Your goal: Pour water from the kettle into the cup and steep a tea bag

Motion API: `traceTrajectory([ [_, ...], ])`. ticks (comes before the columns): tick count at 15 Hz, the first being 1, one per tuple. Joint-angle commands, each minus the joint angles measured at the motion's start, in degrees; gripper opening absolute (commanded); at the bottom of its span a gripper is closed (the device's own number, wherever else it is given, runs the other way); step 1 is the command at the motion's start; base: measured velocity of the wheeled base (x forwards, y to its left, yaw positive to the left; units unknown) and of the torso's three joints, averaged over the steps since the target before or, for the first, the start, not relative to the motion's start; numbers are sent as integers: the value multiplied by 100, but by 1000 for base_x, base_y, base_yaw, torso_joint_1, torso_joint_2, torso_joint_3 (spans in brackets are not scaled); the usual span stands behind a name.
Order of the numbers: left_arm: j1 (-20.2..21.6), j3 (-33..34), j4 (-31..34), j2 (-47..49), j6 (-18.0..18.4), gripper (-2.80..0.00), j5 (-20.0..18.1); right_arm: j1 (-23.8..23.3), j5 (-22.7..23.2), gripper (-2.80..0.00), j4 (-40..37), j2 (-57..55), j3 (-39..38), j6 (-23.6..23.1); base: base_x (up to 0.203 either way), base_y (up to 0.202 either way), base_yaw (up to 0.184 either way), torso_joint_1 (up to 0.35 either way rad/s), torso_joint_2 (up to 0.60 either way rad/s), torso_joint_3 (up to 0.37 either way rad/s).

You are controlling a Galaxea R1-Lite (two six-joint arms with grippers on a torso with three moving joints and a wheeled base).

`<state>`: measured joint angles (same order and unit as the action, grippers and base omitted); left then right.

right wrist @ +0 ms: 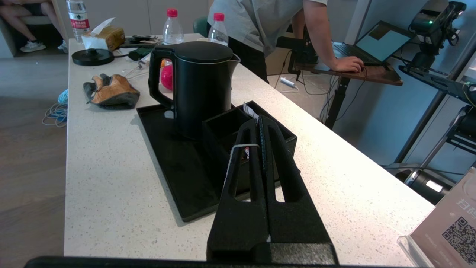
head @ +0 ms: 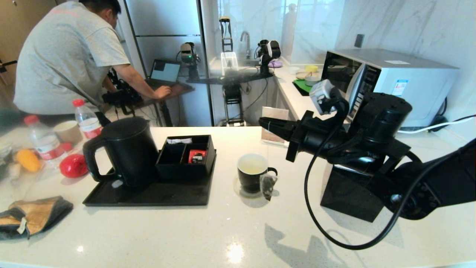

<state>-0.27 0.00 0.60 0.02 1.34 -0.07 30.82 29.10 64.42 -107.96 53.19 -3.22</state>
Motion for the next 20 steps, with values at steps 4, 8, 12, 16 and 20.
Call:
traceTrajectory([
  [4, 0, 0, 2, -2, 6, -280, -1, -14, 17, -280, 27, -32, -1, -3, 0, 0, 0, 0, 0, 0],
  [8, 0, 0, 2, -2, 6, -280, -1, -55, 17, -280, 14, 76, -1, 4, 0, 0, 0, 0, 0, 0],
  [12, 0, 0, 2, -2, 6, -280, -1, -157, 17, -280, -19, 266, -1, 5, 0, 0, 0, 0, 0, 0],
  [16, 0, 0, 2, -2, -2, -280, -1, -303, 17, -280, -61, 450, 7, 6, 0, 0, 0, 0, 0, 0],
  [20, 0, 0, 2, -2, -2, -280, -1, -546, 17, -280, -225, 730, 40, 11, 0, 0, 0, 0, 0, 0],
])
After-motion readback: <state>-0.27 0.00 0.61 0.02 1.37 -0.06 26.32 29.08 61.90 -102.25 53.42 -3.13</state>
